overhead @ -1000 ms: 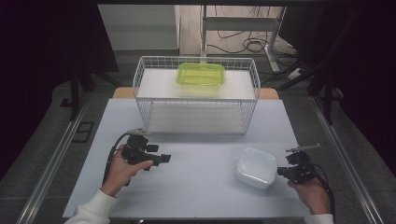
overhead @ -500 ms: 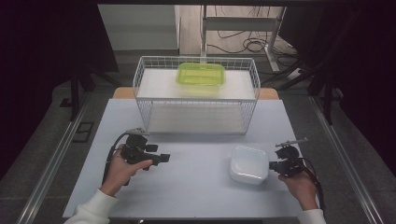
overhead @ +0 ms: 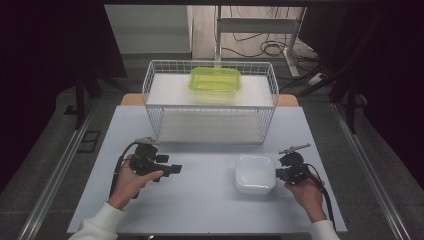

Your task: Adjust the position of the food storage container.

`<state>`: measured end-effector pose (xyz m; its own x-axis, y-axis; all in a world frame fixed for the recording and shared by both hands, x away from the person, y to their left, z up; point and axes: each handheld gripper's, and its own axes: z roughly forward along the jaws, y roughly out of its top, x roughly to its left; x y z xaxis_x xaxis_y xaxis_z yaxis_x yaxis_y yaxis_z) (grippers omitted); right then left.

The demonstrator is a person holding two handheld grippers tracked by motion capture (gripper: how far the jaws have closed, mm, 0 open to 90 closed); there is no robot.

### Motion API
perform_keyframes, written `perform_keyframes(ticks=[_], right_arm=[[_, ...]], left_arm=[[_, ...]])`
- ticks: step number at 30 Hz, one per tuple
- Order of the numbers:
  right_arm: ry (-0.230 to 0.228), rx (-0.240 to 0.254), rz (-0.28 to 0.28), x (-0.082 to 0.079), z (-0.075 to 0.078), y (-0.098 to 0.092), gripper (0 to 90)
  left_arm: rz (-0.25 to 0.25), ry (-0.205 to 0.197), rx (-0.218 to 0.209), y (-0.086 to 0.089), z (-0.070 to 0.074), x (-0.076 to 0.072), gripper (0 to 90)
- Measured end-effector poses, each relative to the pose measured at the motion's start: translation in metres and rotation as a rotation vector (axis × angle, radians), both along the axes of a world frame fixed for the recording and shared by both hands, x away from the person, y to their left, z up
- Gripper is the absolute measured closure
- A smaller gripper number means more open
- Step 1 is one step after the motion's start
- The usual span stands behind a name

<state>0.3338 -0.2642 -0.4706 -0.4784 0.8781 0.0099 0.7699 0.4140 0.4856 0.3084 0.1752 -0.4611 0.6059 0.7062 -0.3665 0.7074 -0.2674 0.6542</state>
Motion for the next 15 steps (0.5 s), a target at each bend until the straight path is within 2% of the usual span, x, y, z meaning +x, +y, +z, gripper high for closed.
perform_keyframes(ticks=[7, 13, 15], right_arm=[[-0.001, 0.005, 0.066, -0.003, -0.001, 0.027, 89.0], [-0.005, 0.000, 0.093, -0.002, -0.003, 0.046, 89.1], [-0.002, 0.015, 0.111, -0.004, -0.004, 0.054, 89.1]], left_arm=[[0.001, 0.004, -0.001, 0.000, 0.000, 0.000, 24.9], [0.001, 0.005, -0.002, 0.000, -0.001, 0.001, 24.9], [0.001, 0.006, -0.002, 0.000, -0.001, 0.001, 24.8]])
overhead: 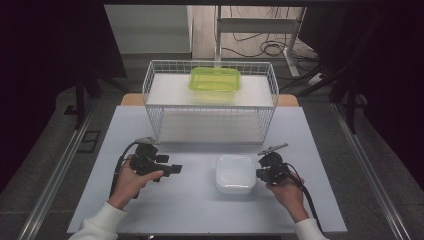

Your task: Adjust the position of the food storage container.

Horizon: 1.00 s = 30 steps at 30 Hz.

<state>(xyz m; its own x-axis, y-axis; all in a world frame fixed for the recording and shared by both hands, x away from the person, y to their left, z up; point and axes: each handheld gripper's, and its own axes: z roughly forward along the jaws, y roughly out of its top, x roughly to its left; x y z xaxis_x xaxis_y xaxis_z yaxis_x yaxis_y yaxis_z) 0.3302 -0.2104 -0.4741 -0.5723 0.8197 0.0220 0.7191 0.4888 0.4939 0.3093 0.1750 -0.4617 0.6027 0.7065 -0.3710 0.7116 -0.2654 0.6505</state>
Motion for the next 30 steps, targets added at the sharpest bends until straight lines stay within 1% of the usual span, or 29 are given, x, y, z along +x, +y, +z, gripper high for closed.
perform_keyframes(ticks=[4, 10, 14, 17, 22, 25, 29, 30], right_arm=[[-0.010, -0.001, 0.031, -0.003, 0.000, 0.017, 89.1], [-0.017, 0.001, 0.070, -0.001, -0.001, 0.040, 89.0], [-0.014, 0.011, 0.091, 0.001, -0.003, 0.051, 89.1], [-0.011, 0.016, 0.103, 0.001, -0.005, 0.058, 89.1], [-0.014, 0.022, 0.111, 0.001, -0.005, 0.061, 89.0], [-0.034, 0.022, 0.107, -0.001, -0.001, 0.058, 89.0], [-0.067, 0.065, 0.086, -0.006, 0.012, 0.045, 88.2], [-0.081, 0.085, 0.073, -0.010, 0.017, 0.039, 83.3]], left_arm=[[0.002, 0.001, 0.000, 0.000, 0.000, 0.000, 24.9], [-0.002, -0.001, 0.001, 0.000, 0.000, 0.000, 24.8], [0.007, 0.000, -0.009, 0.000, 0.000, 0.000, 24.7], [0.003, 0.000, -0.003, 0.001, 0.000, 0.000, 24.7], [0.002, -0.003, -0.003, 0.001, 0.000, 0.000, 24.6], [0.006, -0.006, -0.007, 0.002, 0.001, -0.001, 24.6], [0.012, -0.010, -0.012, 0.003, 0.002, -0.001, 24.6], [0.013, -0.010, -0.012, 0.003, 0.002, -0.002, 24.6]])
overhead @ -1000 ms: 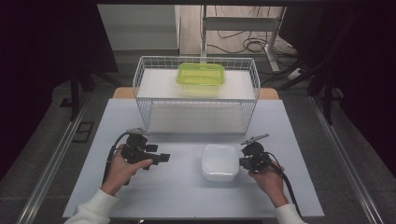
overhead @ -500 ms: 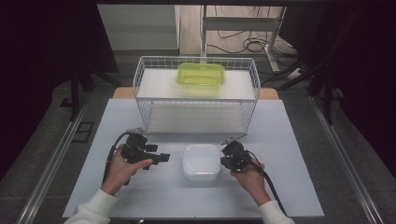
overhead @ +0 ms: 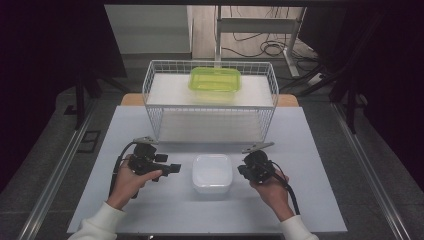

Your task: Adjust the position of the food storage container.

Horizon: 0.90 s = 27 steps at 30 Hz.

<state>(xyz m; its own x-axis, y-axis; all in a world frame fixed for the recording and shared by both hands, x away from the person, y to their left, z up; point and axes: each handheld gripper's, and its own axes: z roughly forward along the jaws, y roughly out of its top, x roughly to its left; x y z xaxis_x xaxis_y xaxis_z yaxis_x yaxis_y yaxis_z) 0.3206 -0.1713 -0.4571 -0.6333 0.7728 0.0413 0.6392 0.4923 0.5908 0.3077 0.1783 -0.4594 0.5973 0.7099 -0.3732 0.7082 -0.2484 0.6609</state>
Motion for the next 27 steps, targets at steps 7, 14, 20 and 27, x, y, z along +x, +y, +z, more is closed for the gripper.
perform_keyframes(ticks=[7, 14, 20, 27], right_arm=[[-0.020, 0.114, -0.032, -0.008, 0.011, -0.022, 47.6], [0.006, 0.219, -0.037, -0.005, 0.012, -0.035, 33.4], [0.010, 0.226, -0.018, -0.006, 0.011, -0.033, 30.8], [0.022, 0.261, -0.015, -0.005, 0.010, -0.032, 29.9]], left_arm=[[0.022, -0.005, -0.007, 0.000, 0.003, -0.002, 24.5], [0.023, -0.012, -0.006, -0.002, 0.004, -0.002, 24.1], [0.026, -0.011, -0.011, -0.002, 0.005, -0.003, 24.0], [0.037, -0.027, -0.026, -0.003, 0.007, -0.006, 24.1]])
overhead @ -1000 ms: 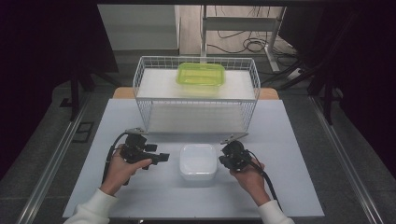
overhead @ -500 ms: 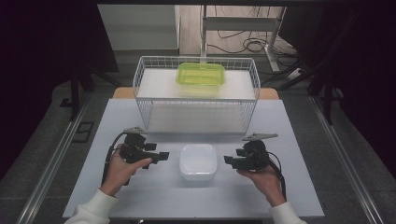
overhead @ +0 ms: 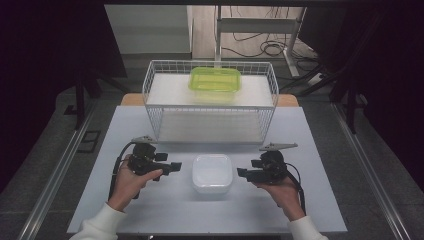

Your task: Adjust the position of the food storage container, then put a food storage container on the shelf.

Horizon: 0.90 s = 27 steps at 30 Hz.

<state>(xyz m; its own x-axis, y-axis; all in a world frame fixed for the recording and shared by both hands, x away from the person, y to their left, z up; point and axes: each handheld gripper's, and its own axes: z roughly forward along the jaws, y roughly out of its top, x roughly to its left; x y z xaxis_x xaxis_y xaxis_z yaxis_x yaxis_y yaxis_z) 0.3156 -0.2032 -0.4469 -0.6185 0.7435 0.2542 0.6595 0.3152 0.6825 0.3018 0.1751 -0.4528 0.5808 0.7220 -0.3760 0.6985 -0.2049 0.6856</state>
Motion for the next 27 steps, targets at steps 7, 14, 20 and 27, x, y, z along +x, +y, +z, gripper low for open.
perform_keyframes(ticks=[7, 14, 20, 27], right_arm=[[0.011, 0.018, 0.012, 0.002, -0.002, 0.004, 29.3], [0.015, 0.008, 0.030, 0.001, -0.007, 0.009, 30.2], [0.032, 0.027, 0.028, 0.001, -0.012, 0.013, 32.0], [0.073, 0.082, 0.016, 0.006, -0.018, 0.016, 34.2]], left_arm=[[0.013, -0.012, -0.030, -0.003, 0.000, -0.003, 24.1], [0.003, 0.030, -0.062, -0.009, -0.007, 0.001, 25.3], [-0.004, 0.062, -0.096, -0.019, -0.012, 0.004, 26.6], [-0.005, 0.115, -0.106, -0.031, -0.019, 0.010, 29.8]])
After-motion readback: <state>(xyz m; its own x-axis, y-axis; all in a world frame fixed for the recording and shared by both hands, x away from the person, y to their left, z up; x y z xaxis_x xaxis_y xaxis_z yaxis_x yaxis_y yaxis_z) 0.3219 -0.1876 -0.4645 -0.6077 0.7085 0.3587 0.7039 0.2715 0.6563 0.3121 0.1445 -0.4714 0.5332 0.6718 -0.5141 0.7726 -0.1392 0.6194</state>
